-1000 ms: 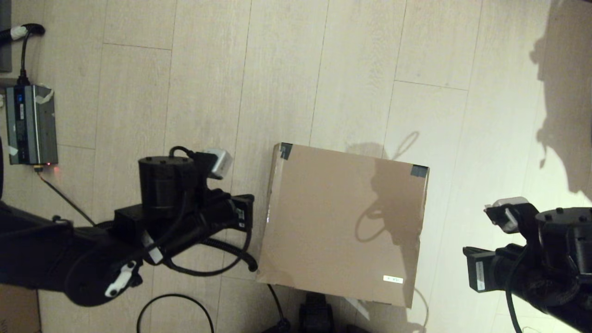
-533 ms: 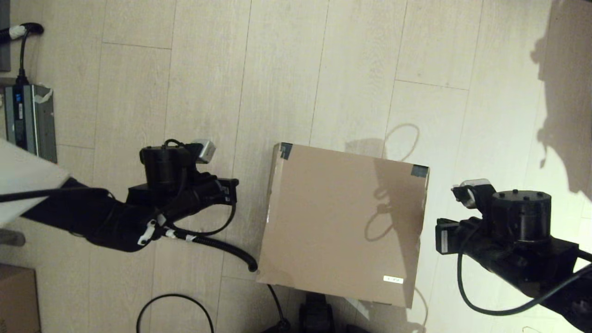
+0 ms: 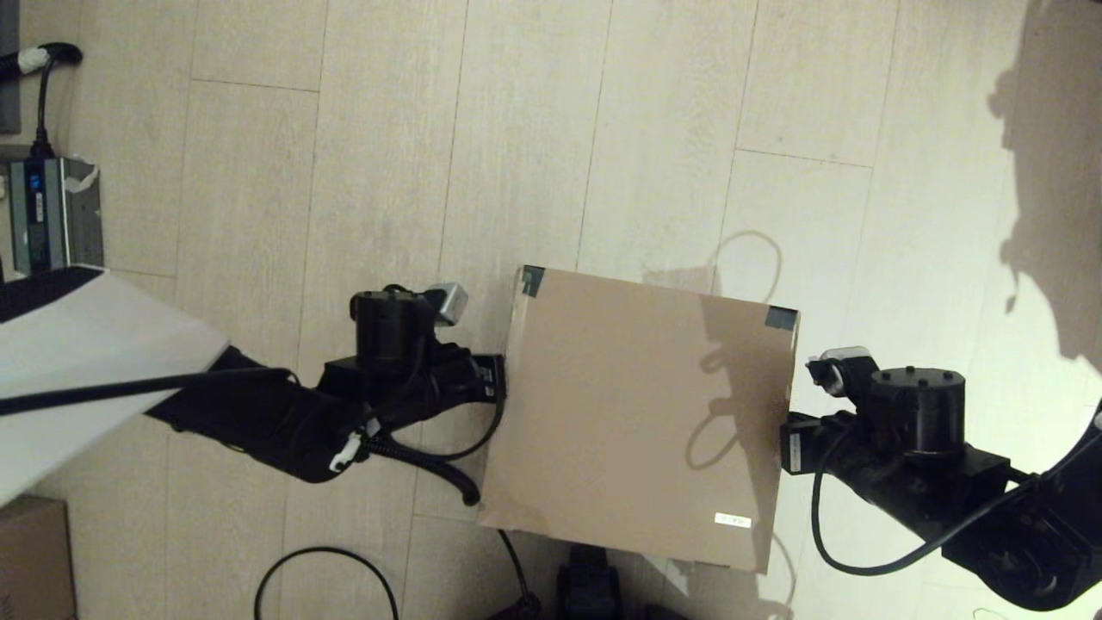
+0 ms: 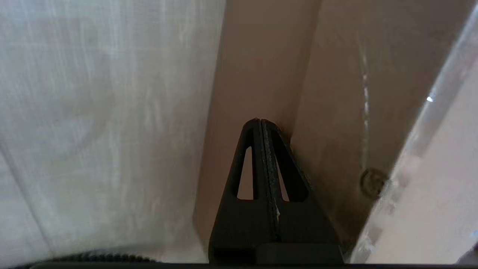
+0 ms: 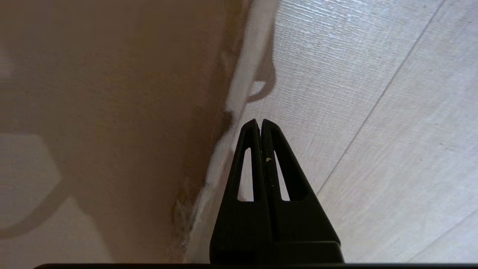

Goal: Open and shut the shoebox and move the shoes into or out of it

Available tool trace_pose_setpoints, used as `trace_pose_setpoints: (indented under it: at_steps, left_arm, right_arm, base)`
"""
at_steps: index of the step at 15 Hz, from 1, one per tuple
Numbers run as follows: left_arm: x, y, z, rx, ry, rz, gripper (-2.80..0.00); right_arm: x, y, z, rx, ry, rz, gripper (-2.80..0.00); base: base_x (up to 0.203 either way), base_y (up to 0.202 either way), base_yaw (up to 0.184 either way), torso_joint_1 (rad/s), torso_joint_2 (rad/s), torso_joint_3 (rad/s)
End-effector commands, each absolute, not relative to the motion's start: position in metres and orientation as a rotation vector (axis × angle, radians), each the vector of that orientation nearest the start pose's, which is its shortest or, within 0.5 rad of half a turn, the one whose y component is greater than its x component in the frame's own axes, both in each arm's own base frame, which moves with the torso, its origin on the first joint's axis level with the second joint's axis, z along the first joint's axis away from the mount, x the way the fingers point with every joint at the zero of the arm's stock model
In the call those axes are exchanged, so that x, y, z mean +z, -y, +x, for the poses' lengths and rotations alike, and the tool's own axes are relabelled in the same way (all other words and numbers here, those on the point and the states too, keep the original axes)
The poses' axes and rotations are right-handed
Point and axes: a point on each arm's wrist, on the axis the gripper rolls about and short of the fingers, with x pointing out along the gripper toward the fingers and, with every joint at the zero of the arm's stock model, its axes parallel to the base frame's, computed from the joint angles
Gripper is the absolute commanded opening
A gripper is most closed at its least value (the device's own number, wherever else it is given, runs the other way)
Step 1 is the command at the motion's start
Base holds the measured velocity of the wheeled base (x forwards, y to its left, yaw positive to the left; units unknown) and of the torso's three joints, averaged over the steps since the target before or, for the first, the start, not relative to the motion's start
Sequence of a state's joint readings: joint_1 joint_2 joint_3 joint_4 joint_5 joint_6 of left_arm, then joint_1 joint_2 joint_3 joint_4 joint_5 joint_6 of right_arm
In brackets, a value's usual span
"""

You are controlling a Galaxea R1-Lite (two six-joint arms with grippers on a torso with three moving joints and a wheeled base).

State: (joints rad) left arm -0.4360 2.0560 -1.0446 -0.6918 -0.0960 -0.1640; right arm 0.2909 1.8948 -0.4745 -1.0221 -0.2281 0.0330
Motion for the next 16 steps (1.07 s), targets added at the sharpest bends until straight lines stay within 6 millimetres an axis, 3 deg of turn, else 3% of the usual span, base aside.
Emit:
trace_pose_setpoints:
  at_steps: [1, 6, 9, 13, 16]
  left_arm:
    - [0.120, 0.177, 0.365, -0.503, -0.356, -0.104, -2.80]
    - [0.132, 0.184, 0.387, -0.495, -0.287, -0.120, -2.80]
    - [0.150, 0.186, 0.398, -0.489, -0.248, -0.160, -2.80]
    - [0.178, 0.187, 0.408, -0.487, -0.183, -0.208, -2.80]
    - [0.203, 0.188, 0.414, -0.491, -0.140, -0.224, -2.80]
  right_arm:
    - [0.082, -0.081, 0.286, 0.061, -0.380, -0.066, -2.80]
    - [0.094, -0.084, 0.320, 0.074, -0.325, -0.044, -2.80]
    - [0.110, -0.087, 0.336, 0.079, -0.293, -0.034, -2.80]
    - [0.140, -0.089, 0.358, 0.069, -0.235, -0.019, -2.80]
    - [0.175, -0.086, 0.377, 0.051, -0.160, -0.001, -2.80]
  base:
    - [0.000, 0.000, 0.000, 0.000, 0.00, 0.000]
    - [0.000, 0.000, 0.000, 0.000, 0.00, 0.000]
    - [0.000, 0.000, 0.000, 0.000, 0.00, 0.000]
    - [0.000, 0.000, 0.000, 0.000, 0.00, 0.000]
    - [0.000, 0.000, 0.000, 0.000, 0.00, 0.000]
